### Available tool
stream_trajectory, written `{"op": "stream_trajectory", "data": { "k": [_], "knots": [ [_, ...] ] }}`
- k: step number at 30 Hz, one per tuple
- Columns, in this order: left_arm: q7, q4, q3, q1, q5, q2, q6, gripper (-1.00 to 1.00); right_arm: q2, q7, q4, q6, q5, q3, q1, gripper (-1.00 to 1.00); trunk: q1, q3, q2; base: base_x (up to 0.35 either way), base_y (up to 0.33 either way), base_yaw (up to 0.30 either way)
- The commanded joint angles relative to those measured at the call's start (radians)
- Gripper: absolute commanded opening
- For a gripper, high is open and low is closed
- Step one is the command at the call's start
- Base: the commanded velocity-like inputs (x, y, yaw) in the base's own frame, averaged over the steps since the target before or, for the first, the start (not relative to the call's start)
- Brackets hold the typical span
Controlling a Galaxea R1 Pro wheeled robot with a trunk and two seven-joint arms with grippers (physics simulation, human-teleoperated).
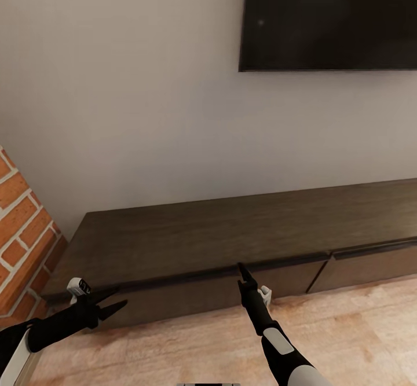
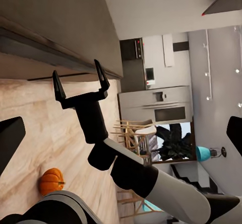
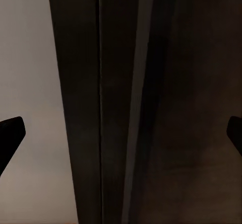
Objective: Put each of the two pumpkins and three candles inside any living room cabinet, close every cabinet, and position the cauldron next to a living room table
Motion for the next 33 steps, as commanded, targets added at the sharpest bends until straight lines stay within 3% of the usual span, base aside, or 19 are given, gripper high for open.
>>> {"op": "stream_trajectory", "data": {
  "k": [1,20,21,33],
  "knots": [
    [0.000,0.000,0.000,0.000,0.000,0.000,0.000,1.00,0.000,0.000,0.000,0.000,0.000,0.000,0.000,1.00,0.000,0.000,0.000,0.011,0.000,0.000],
    [0.000,0.000,0.000,0.000,0.000,0.000,0.000,1.00,0.000,-0.001,0.000,0.002,0.000,0.000,0.000,1.00,0.000,0.000,0.000,0.001,0.000,0.000],
    [0.000,0.000,0.000,0.000,0.000,0.000,0.000,1.00,0.000,-0.001,0.000,0.002,0.000,0.000,0.000,-1.00,0.000,0.000,0.000,0.000,0.000,0.000],
    [0.000,0.000,0.000,0.000,0.000,0.000,-0.001,1.00,0.000,-0.001,0.000,0.003,0.000,0.000,0.000,-1.00,0.000,0.000,0.000,0.000,0.000,0.000]
  ]
}}
